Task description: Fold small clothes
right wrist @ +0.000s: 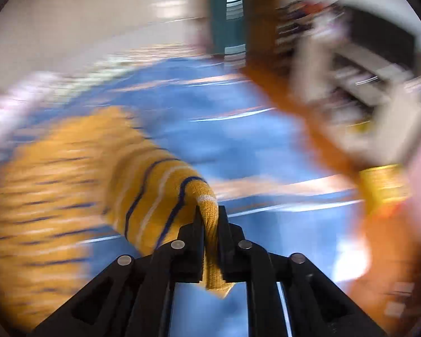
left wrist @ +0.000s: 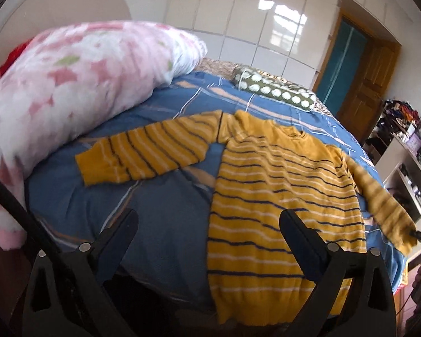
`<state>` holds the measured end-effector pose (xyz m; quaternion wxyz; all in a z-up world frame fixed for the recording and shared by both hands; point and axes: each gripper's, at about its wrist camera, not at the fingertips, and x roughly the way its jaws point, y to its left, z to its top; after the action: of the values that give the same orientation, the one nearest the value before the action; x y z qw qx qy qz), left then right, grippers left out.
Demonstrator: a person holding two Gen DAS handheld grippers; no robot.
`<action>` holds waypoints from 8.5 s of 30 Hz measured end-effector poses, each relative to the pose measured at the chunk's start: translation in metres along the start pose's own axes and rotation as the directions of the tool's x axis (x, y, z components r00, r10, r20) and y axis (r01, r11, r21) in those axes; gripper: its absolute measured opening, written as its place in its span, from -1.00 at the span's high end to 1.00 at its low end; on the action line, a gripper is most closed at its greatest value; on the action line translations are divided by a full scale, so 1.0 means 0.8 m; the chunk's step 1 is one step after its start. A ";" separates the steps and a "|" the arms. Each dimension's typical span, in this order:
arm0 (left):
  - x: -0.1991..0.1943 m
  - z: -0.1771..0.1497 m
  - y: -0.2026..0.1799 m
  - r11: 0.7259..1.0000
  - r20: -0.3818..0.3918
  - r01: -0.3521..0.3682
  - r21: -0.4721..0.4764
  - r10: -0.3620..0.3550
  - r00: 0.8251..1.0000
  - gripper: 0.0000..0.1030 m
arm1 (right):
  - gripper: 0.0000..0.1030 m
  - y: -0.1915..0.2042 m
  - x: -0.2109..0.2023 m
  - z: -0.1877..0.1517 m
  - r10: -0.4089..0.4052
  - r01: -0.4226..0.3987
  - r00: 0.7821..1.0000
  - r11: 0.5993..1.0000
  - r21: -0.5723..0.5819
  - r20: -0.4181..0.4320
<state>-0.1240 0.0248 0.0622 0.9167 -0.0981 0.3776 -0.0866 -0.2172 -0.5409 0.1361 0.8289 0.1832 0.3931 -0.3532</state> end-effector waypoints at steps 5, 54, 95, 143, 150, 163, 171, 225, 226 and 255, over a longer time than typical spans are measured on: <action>0.040 -0.012 0.016 0.999 -0.101 0.042 -0.031 -0.045 0.994 -0.95 | 0.70 0.013 -0.028 -0.024 0.307 -0.307 0.952 0.951 0.040 -0.007; 0.014 -0.071 -0.028 0.989 -0.159 0.096 0.114 -0.077 0.984 -0.22 | 0.31 -0.128 0.036 -0.119 0.469 -0.453 0.879 0.757 0.471 0.092; -0.001 -0.036 0.082 0.990 -0.035 0.135 -0.046 -0.137 0.990 -0.27 | 0.84 0.521 0.026 0.014 0.648 -0.701 0.713 0.667 -0.254 -0.267; -0.017 -0.023 0.178 0.979 0.020 -0.016 -0.202 0.020 1.000 -0.27 | 0.84 0.667 -0.118 -0.143 0.781 -0.755 0.549 0.311 -0.577 -0.298; 0.001 -0.013 0.118 0.993 -0.008 0.029 -0.112 -0.030 1.000 -0.29 | 0.84 0.470 0.017 0.001 0.667 -0.659 0.736 0.670 -0.342 -0.112; 0.056 0.006 0.040 0.997 -0.117 0.071 0.009 -0.069 0.991 -0.43 | 0.28 0.271 0.148 0.041 0.529 -0.542 0.838 0.835 -0.099 -0.132; 0.142 0.013 0.023 0.982 -0.274 0.186 -0.022 -0.185 0.944 -0.39 | 0.27 0.192 0.104 -0.057 0.622 -0.652 0.742 0.756 -0.055 -0.249; 0.000 -0.083 -0.031 0.934 -0.226 0.357 -0.020 -0.352 0.908 0.85 | 0.87 0.118 -0.045 -0.289 0.855 -0.919 0.358 0.394 0.020 -0.376; 0.008 -0.088 -0.033 0.940 -0.239 0.340 -0.012 -0.333 0.912 0.85 | 0.87 0.123 -0.041 -0.299 0.842 -0.916 0.360 0.400 0.017 -0.401; 0.333 0.192 -0.123 0.982 -0.323 0.188 -0.004 -0.179 0.929 0.75 | 0.79 0.270 0.158 0.027 0.829 -0.814 0.532 0.556 0.165 -0.172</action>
<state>0.1631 -0.1146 0.0138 0.8320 -0.1052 0.5099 -0.1918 0.0074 -0.4621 0.0569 0.8395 0.4127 0.3420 0.0890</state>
